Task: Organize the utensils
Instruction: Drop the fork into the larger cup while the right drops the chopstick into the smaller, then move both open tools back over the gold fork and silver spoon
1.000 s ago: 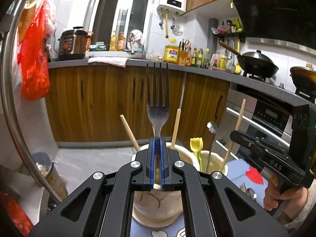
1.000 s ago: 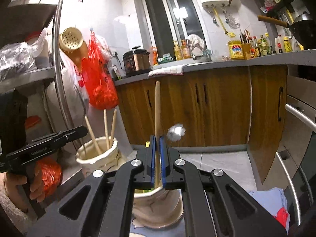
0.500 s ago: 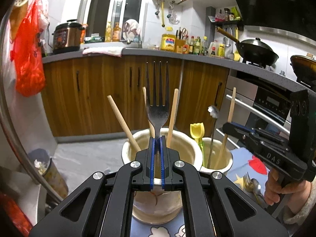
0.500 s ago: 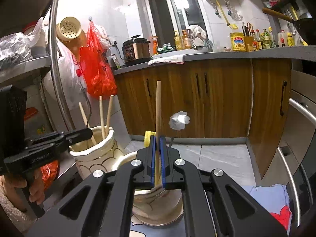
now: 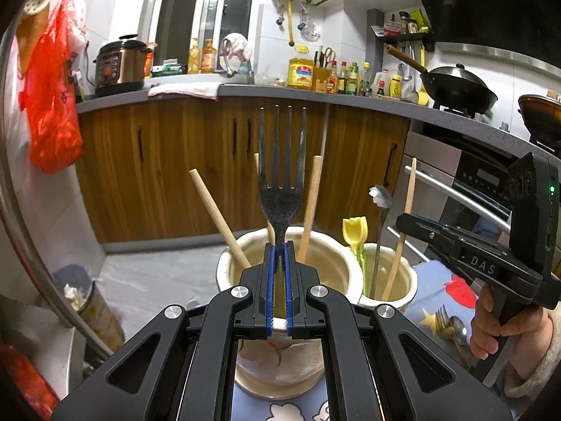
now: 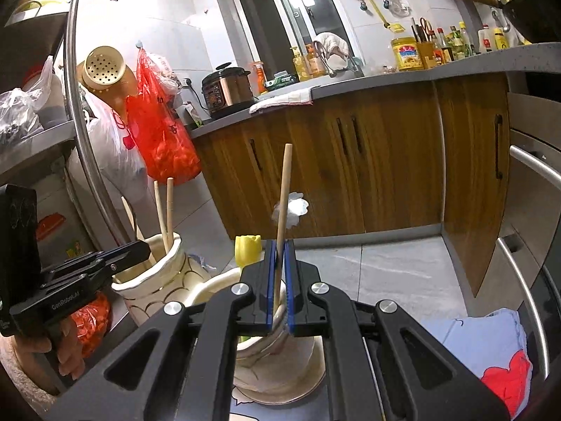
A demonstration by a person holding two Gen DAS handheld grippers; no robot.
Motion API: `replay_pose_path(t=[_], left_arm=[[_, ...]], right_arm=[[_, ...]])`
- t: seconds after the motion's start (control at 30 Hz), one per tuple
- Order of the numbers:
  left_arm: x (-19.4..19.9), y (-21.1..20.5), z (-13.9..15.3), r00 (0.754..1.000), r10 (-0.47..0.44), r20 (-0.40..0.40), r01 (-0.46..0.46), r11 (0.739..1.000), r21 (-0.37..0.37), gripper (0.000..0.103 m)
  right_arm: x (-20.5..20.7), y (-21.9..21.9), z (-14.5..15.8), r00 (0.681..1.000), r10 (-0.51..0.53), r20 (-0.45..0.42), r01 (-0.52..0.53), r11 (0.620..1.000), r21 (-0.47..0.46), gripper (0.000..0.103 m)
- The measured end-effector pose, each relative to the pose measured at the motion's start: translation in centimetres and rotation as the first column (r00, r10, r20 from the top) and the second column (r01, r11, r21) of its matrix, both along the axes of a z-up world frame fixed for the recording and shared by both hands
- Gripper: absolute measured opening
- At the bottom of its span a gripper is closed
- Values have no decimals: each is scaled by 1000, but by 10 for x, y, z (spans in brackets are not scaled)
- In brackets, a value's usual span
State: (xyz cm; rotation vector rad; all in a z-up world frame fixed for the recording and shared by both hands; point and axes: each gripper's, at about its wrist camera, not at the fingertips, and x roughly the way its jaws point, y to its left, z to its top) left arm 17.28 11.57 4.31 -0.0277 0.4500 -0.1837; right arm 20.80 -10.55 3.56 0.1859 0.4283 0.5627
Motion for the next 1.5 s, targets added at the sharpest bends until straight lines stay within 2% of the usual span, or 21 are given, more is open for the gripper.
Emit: replay_pose_path(t=[0.53, 0.63, 0.9, 1.0, 1.07, 1.13, 1.2, 1.27, 1.3, 1.33, 1.4, 1.5], left_arm=[[4, 2, 2, 1000, 29, -13, -29, 1000, -7, 6], [4, 2, 2, 1000, 24, -15, -25, 1000, -11, 9], [5, 1, 3, 1000, 21, -19, -21, 1000, -16, 10], [4, 0, 6, 999, 19, -35, -19, 1000, -23, 10], [-1, -2, 12, 999, 11, -35, -12, 1000, -27, 17], [-9, -6, 17, 1000, 11, -22, -11, 1000, -23, 33], [-19, -13, 24, 1000, 4, -26, -4, 1000, -13, 36], [-27, -18, 28, 999, -1, -34, 1, 1000, -10, 44], [-32, -21, 30, 999, 0, -36, 0, 1000, -7, 51], [-40, -25, 32, 999, -2, -39, 2, 1000, -6, 60], [-52, -33, 35, 999, -20, -47, 19, 1000, -14, 70], [-66, -49, 33, 995, -55, -83, 54, 998, -12, 74]], right_arm=[[6, 2, -5, 999, 5, -38, -5, 1000, 7, 5], [6, 3, -5, 999, 6, -39, -6, 1000, 3, 5], [6, 2, -6, 998, -3, -67, 3, 1000, -1, 20], [1, -3, -1, 994, -4, -106, 5, 1000, 11, 30], [-8, -12, 8, 993, -11, -115, 14, 1000, 28, 46], [-18, -20, 16, 993, -12, -120, 16, 999, 37, 53], [-32, -29, 27, 993, -16, -113, 19, 999, 27, 57], [-45, -37, 34, 994, -29, -105, 30, 999, 9, 67], [-54, -43, 37, 994, -36, -107, 36, 999, 1, 71], [-62, -49, 38, 993, -40, -110, 39, 999, -6, 75], [-76, -59, 38, 991, -53, -119, 51, 998, -22, 79], [-93, -77, 32, 986, -87, -145, 81, 995, -50, 82]])
